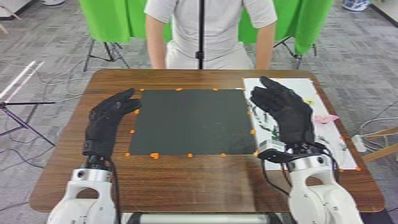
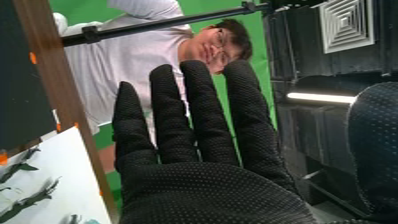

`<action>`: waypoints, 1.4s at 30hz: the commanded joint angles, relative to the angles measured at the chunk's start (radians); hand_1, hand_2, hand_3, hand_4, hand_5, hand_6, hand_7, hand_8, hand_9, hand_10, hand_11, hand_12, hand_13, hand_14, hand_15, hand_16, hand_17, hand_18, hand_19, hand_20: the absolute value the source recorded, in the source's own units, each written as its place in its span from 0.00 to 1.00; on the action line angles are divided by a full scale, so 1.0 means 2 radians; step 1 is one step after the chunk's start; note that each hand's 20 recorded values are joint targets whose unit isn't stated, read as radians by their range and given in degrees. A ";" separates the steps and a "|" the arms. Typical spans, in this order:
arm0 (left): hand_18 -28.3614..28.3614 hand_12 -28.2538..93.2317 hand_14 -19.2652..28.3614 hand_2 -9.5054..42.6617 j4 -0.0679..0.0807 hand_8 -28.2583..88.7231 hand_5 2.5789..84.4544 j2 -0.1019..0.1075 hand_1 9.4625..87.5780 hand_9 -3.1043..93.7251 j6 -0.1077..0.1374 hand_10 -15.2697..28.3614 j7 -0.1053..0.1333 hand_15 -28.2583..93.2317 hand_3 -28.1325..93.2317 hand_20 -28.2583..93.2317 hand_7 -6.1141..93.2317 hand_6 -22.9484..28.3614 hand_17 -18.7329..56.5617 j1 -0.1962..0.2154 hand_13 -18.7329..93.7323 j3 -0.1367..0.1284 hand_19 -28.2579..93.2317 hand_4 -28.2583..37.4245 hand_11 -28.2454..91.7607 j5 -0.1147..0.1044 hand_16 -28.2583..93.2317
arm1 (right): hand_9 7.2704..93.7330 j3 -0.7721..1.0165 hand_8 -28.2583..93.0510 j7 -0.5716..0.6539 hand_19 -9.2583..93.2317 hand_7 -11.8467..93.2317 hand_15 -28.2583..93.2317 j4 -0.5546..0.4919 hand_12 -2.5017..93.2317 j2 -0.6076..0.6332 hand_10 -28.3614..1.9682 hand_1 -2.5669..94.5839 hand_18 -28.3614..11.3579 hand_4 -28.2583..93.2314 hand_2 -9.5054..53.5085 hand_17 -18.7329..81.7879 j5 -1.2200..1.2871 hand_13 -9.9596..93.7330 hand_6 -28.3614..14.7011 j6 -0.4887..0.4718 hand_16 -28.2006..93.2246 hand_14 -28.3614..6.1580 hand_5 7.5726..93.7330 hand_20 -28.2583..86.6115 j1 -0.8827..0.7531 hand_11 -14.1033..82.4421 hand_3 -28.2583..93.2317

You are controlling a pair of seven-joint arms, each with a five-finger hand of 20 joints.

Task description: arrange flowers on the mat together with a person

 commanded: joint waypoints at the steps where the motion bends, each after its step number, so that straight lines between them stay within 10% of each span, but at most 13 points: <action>1: 0.79 0.36 0.80 0.15 0.008 0.19 0.56 -0.002 0.23 0.53 0.019 0.67 0.015 0.46 0.76 0.41 0.22 0.55 0.27 -0.002 0.50 0.009 0.40 0.13 0.43 -0.015 0.25 | 0.49 -0.001 0.18 -0.002 0.24 0.21 0.33 -0.004 0.21 0.003 0.42 0.12 0.29 0.11 0.20 0.35 0.000 0.47 0.63 0.009 0.42 0.43 0.47 0.49 -0.002 0.21 0.86; 18: 0.80 0.36 0.80 0.14 0.008 0.19 0.56 -0.002 0.23 0.53 -0.008 0.67 0.005 0.47 0.77 0.41 0.23 0.55 0.27 0.001 0.50 0.000 0.40 0.13 0.43 -0.010 0.25 | 0.49 0.002 0.18 -0.005 0.24 0.21 0.33 -0.005 0.21 0.005 0.42 0.12 0.29 0.11 0.20 0.35 -0.001 0.47 0.63 0.006 0.42 0.41 0.47 0.49 -0.002 0.21 0.86; 42: 0.79 0.36 0.80 0.14 0.006 0.19 0.56 -0.001 0.24 0.53 -0.006 0.67 -0.004 0.46 0.76 0.41 0.22 0.55 0.27 0.003 0.50 -0.005 0.39 0.14 0.43 -0.011 0.25 | 0.50 -0.004 0.18 -0.011 0.24 0.21 0.34 -0.004 0.21 0.014 0.42 0.12 0.29 0.11 0.20 0.35 0.007 0.48 0.63 0.029 0.43 0.39 0.49 0.49 -0.009 0.21 0.86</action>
